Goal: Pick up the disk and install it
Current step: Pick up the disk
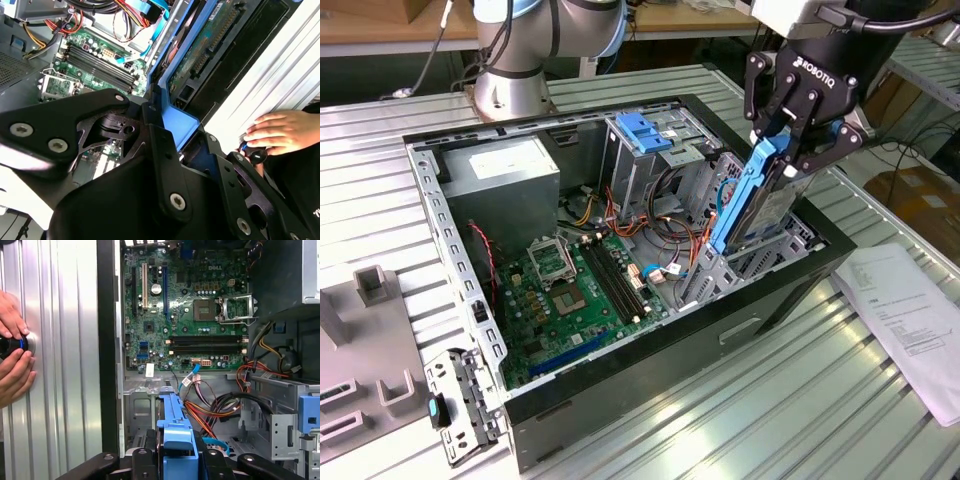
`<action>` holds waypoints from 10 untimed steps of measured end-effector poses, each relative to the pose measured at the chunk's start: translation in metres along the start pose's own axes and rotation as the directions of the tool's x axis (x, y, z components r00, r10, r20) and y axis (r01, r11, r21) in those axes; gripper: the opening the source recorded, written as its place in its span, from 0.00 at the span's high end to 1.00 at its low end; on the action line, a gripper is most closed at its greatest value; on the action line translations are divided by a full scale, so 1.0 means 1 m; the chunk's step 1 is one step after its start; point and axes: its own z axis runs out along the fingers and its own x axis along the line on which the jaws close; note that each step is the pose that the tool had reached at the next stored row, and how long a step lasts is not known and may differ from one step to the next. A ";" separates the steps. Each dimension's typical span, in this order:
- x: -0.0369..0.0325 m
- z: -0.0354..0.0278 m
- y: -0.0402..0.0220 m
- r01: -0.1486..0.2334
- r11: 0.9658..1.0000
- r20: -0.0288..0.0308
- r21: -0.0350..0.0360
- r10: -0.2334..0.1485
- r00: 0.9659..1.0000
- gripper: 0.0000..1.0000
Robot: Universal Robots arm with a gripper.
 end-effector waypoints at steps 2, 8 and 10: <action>0.0000 0.0015 0.0000 0.000 1.000 0.000 0.000 0.000 1.000 0.63; 0.0002 0.0082 -0.0002 0.000 1.000 0.000 0.000 0.000 1.000 0.63; 0.0002 0.0098 -0.0002 0.000 1.000 0.000 0.000 0.000 1.000 0.63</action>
